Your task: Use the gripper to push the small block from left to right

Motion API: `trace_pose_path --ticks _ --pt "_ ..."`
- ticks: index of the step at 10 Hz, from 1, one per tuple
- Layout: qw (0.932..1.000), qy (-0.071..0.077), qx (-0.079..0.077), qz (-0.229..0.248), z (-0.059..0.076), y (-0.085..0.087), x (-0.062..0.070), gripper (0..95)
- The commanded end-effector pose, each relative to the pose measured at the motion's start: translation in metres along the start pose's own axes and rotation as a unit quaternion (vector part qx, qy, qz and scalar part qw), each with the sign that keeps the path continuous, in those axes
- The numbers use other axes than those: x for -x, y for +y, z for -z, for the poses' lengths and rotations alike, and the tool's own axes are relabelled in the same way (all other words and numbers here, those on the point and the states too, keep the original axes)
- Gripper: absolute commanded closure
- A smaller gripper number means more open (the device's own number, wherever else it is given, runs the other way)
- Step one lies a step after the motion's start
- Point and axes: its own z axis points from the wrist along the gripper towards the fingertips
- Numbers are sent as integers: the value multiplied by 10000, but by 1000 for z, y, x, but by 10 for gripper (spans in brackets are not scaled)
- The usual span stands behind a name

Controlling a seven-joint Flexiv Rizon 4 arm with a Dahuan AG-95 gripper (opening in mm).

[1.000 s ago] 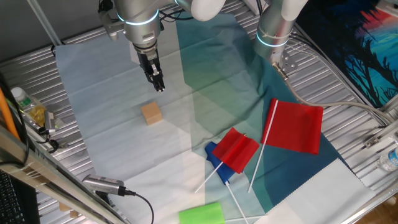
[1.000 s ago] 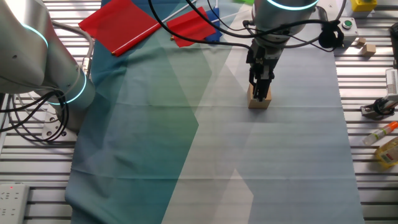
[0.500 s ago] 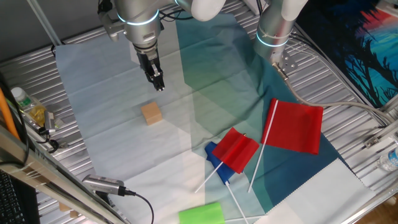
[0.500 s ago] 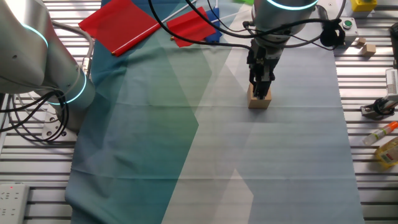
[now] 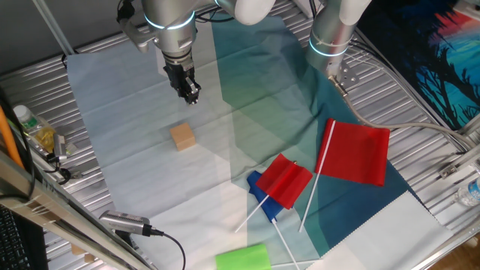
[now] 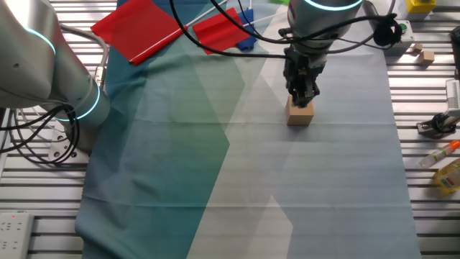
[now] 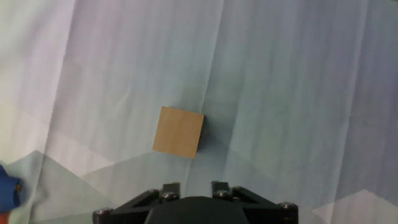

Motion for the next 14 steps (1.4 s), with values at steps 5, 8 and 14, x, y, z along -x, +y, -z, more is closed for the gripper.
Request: trace_pose_path --ticks 5,8,14 --pt "10000 41 -41 -13 0 0 0 950" --pt "9999 45 -100 -35 2 0 0 950" --pt "9999 80 -48 -125 4 -1 3 950"
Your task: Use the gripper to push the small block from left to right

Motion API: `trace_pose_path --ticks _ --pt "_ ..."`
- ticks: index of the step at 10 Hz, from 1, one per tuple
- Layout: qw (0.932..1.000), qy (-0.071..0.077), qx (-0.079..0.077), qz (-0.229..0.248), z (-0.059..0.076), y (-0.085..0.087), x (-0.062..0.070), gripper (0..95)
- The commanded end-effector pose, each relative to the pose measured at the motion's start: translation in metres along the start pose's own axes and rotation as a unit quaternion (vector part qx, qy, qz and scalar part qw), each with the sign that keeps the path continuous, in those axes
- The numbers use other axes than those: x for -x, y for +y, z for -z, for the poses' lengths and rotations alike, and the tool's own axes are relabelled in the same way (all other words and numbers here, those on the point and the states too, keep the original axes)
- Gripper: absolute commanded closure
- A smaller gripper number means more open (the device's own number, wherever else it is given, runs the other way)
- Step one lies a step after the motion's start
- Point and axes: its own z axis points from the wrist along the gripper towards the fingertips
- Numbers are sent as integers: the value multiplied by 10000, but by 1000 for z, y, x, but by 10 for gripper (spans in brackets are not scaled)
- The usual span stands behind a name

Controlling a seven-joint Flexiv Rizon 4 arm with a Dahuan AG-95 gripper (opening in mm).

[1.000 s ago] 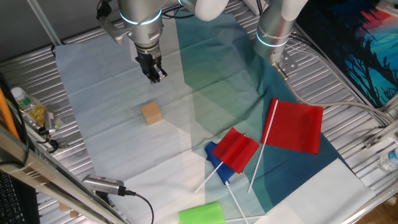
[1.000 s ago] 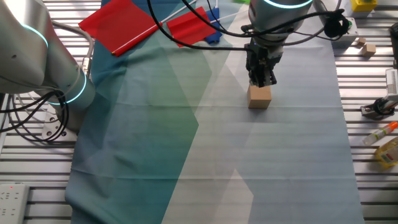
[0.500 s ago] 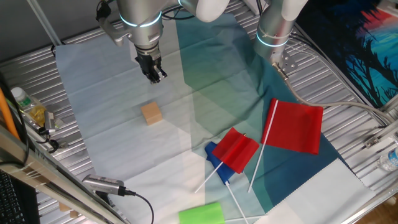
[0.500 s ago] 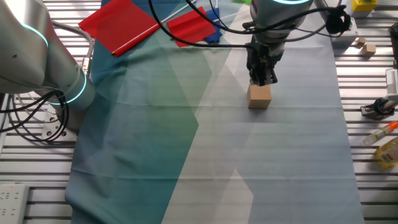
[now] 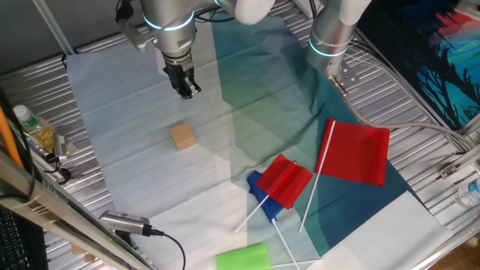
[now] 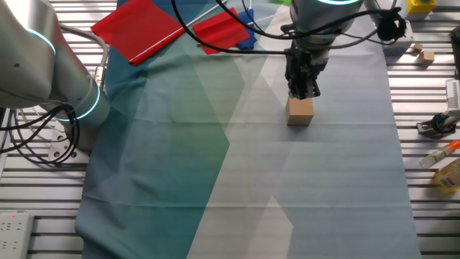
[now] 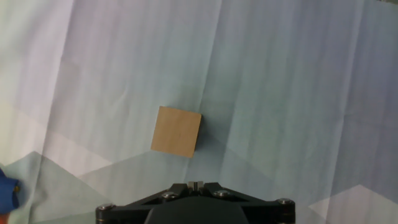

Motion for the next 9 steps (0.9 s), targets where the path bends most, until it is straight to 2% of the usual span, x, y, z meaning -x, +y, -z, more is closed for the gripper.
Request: trace_pose_path --ticks 1,3,6,9 --pt "10000 -3 1 -24 1 -1 1 950" --pt "10000 -15 0 -81 1 -3 2 950" --pt "9999 -8 98 25 2 -32 19 950" --pt "9999 -56 93 36 -19 -35 24 950"
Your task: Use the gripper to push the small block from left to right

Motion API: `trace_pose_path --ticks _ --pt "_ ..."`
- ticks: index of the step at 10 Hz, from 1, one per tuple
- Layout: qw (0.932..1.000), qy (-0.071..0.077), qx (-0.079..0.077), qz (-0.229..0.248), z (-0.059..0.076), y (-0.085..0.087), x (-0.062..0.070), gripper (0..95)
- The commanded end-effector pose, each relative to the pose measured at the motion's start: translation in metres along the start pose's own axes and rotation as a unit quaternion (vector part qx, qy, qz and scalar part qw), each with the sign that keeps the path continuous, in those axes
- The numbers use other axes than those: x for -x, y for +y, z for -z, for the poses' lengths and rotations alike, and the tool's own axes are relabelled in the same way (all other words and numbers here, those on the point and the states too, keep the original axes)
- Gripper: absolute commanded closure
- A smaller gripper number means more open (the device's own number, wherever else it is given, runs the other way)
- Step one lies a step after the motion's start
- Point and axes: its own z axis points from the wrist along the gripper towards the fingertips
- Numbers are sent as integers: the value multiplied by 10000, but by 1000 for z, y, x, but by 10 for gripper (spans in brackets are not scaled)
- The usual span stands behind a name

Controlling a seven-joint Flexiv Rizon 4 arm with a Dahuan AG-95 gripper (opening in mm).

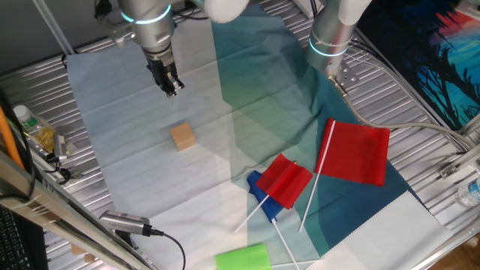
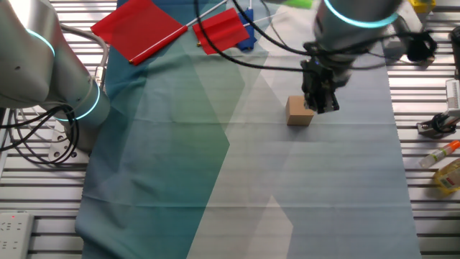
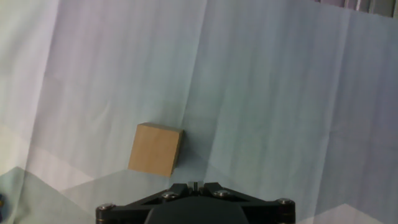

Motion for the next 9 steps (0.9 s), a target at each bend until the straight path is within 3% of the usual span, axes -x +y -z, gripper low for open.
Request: trace_pose_path --ticks 1,5,9 --pt "10000 -65 -11 47 -13 -1 -2 950" --pt "10000 -73 -13 32 -49 -1 3 950" --pt "9999 -118 -6 -5 -75 3 3 950"
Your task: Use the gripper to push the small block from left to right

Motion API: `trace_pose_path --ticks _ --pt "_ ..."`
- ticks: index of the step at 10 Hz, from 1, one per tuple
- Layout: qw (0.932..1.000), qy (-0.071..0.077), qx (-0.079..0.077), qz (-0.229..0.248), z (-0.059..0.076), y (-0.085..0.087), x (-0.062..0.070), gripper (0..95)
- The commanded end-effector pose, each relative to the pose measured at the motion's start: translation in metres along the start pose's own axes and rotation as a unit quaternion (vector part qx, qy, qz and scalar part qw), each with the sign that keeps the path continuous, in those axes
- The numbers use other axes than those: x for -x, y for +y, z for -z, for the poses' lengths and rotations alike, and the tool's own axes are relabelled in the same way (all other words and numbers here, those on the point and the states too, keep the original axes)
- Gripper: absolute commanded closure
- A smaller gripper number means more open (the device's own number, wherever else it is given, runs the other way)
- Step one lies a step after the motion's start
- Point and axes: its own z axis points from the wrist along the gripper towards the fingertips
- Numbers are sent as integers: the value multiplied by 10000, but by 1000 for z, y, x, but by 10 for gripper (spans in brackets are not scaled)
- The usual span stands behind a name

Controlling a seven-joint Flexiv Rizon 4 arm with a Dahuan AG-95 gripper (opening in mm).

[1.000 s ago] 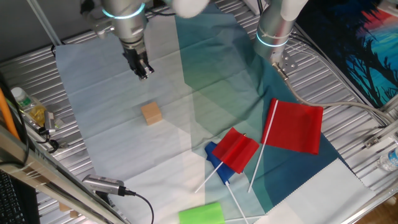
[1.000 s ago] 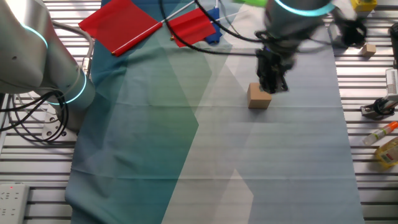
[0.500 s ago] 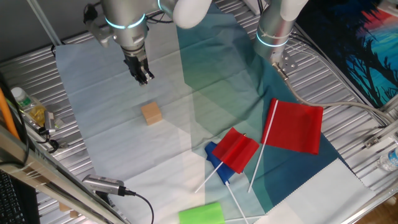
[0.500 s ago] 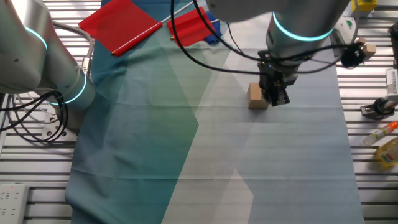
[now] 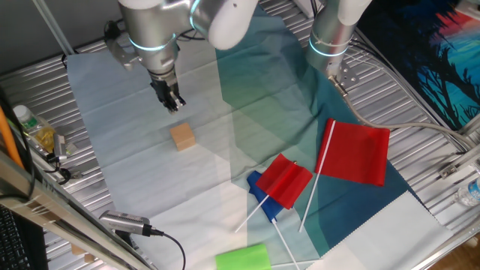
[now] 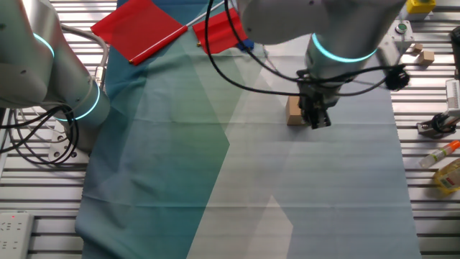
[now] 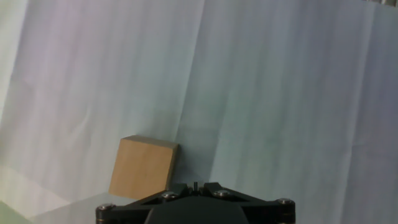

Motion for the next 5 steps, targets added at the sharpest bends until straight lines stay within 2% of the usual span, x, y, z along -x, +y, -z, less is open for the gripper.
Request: trace_pose_path --ticks 1,5 --pt "10000 -66 -6 -13 -13 2 1 950" --pt "9999 -103 3 -29 -30 7 -1 950"
